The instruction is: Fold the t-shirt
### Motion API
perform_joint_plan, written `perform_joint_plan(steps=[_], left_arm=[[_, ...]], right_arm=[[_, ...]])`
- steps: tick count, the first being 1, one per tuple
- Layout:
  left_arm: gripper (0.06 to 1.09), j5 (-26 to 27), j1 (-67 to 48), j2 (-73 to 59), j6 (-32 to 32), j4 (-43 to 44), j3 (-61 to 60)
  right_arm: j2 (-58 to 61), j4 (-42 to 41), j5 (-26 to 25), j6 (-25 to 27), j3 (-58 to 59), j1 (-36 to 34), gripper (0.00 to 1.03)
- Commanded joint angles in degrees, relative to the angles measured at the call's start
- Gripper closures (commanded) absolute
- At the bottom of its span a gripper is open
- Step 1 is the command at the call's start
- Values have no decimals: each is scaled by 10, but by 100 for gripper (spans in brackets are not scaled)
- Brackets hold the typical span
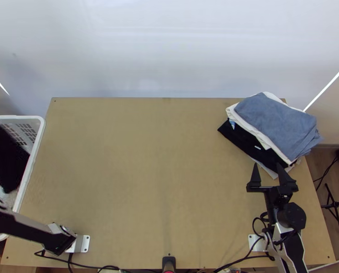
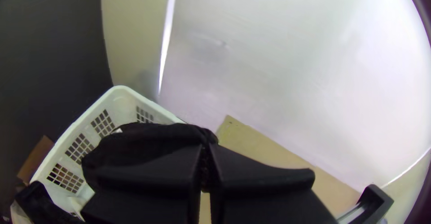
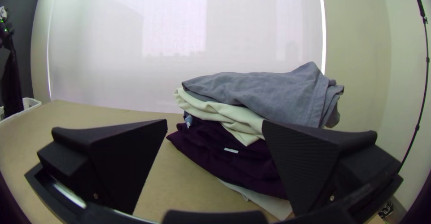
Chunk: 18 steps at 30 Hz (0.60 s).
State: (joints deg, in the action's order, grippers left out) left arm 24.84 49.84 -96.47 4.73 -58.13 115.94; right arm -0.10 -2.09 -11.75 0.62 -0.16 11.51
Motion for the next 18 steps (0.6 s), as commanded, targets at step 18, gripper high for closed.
perform_joint_plan(steps=[18], left_arm=[[105,-183,-718,322,-173,-2,-366]], right_arm=[[0,0,-1,0,0,0,5]])
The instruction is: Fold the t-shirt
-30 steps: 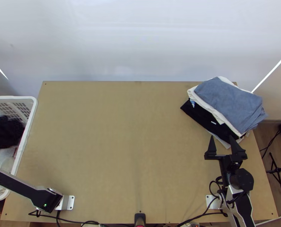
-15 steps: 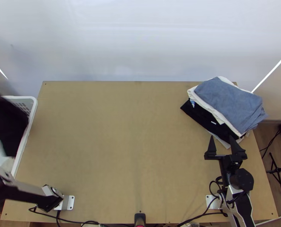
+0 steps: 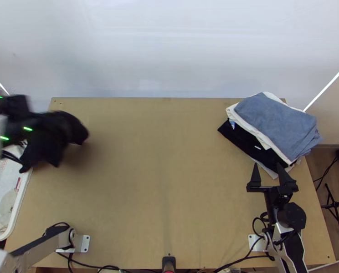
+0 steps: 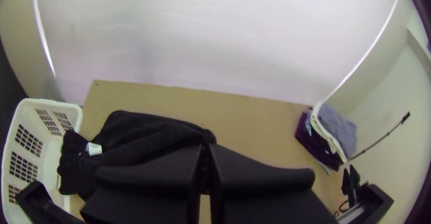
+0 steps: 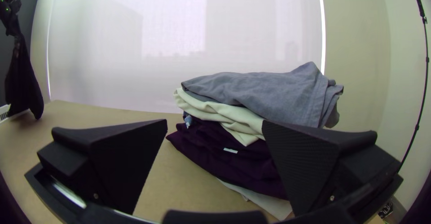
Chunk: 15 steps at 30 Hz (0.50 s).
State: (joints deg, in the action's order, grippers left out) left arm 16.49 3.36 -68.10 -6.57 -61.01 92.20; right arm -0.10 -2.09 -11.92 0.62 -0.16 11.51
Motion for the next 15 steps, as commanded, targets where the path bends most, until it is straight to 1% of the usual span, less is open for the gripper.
perform_joint_plan(steps=[1,5,9,12,15], left_arm=[[105,-121,-283,38,-68,44,-160],[105,-156,-381,34,-81,116,-272],[105,-169,-462,18,-85,202,-353],[105,-196,-515,-27,-93,243,-368],[105,-203,-557,-91,-101,259,-344]], right_arm=[[0,0,1,0,0,0,5],[0,0,1,0,0,0,5],[0,0,1,0,0,0,5],[0,0,1,0,0,0,5],[0,0,1,0,0,0,5]])
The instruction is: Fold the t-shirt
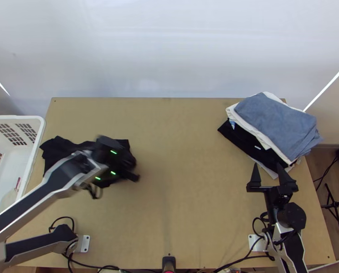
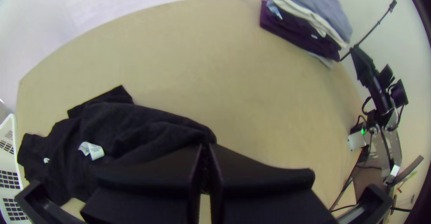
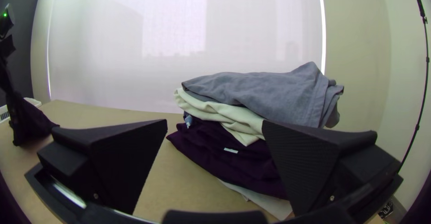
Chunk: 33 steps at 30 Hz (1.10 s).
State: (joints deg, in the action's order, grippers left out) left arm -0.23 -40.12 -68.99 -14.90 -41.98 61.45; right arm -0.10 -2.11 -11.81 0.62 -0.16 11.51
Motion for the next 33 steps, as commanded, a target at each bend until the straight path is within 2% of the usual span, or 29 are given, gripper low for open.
perform_joint_plan(steps=[1,9,16,17,19,21,22,24,29,33], left_arm=[[105,-35,-136,-102,-19,78,-25],[105,-36,-201,-251,-40,92,111],[104,-33,-247,-277,-48,91,177],[97,-32,-247,-271,-51,91,184],[65,-33,-243,-255,-56,90,196],[58,-34,-240,-230,-51,95,191],[46,-34,-233,-222,-53,105,191],[8,-31,-224,-208,-53,113,201],[10,-29,-157,-165,-65,120,253],[10,-14,-72,-133,-62,139,247]], right_arm=[[0,0,-1,0,0,0,5],[0,0,-1,0,0,0,5],[0,0,-1,0,0,0,5],[0,0,-1,0,0,0,5],[0,0,-1,0,0,0,5],[0,0,-1,0,0,0,5],[0,0,-1,0,0,0,5],[0,0,-1,0,0,0,5],[0,0,-1,0,0,0,5],[0,0,-1,0,0,0,5]])
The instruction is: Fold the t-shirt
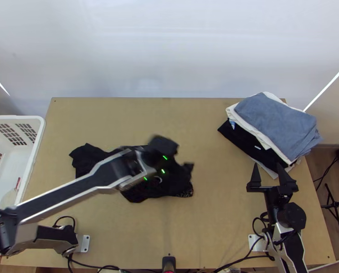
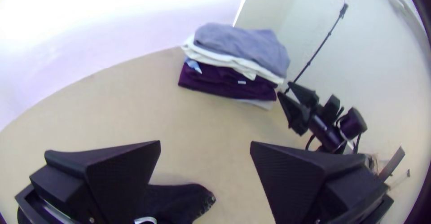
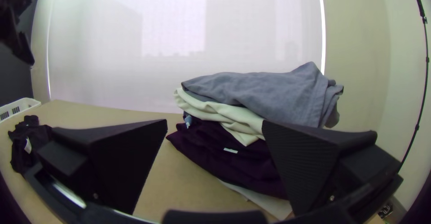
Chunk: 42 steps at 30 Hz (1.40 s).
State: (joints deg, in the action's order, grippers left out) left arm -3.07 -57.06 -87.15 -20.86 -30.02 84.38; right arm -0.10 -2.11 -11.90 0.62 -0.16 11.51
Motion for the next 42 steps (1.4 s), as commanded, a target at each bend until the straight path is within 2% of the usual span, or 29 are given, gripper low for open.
perform_joint_plan(steps=[1,6,13,18,26,37,40,42], left_arm=[[10,17,129,52,-2,19,13],[10,12,243,97,62,18,-31],[10,6,359,201,104,0,-51],[10,6,448,252,105,-49,-66],[10,6,586,320,142,-152,-90],[10,5,712,359,165,-208,-152],[10,5,737,366,172,-214,-162],[10,6,745,368,173,-216,-165]], right_arm=[[0,0,0,0,0,0,5],[0,0,0,0,0,0,5],[0,0,0,0,0,0,5],[0,0,0,0,0,0,5],[0,0,0,0,0,0,5],[0,0,0,-2,0,9,5],[0,1,1,-20,0,12,5],[-1,-4,0,-10,-1,16,5]])
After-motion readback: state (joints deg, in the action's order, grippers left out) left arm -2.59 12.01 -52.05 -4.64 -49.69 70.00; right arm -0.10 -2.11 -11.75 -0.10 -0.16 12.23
